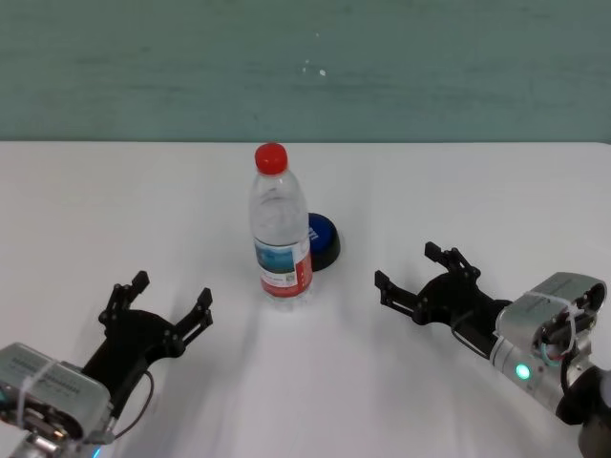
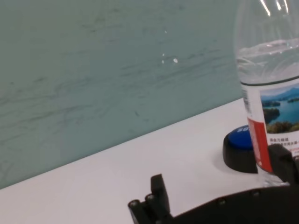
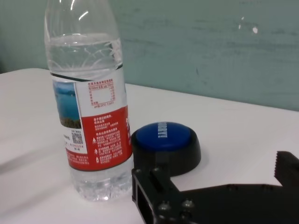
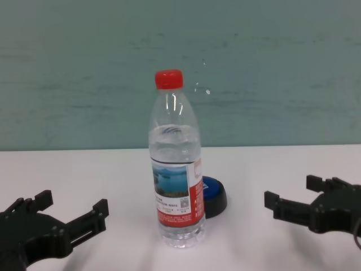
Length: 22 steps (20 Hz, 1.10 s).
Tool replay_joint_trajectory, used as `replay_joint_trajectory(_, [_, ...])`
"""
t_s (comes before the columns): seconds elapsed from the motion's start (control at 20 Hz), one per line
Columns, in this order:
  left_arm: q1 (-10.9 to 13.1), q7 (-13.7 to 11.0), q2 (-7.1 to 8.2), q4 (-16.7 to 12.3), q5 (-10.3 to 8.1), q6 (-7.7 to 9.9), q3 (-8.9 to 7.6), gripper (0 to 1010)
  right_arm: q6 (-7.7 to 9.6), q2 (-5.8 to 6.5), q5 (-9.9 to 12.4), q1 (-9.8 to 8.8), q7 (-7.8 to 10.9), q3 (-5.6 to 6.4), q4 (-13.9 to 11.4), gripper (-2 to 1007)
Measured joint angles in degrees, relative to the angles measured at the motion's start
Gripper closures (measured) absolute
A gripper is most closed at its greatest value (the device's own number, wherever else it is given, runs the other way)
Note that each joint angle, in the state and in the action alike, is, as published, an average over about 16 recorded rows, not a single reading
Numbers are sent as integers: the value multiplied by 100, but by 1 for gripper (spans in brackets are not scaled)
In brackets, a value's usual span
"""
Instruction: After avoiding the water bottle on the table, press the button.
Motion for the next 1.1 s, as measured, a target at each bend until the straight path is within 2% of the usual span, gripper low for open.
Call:
replay_joint_trajectory(0.4, [0,0,0,0,0,0,0,10,-272,-94,-206,2,4,27,140,1])
replay_joint_trajectory(0.7, [0,0,0,0,0,0,0,10,-490,-235,-401,3,-67,46,244,1])
replay_joint_trajectory(1.1, [0,0,0,0,0,0,0,10,-668,-414,-605,28,-86,50,389,1])
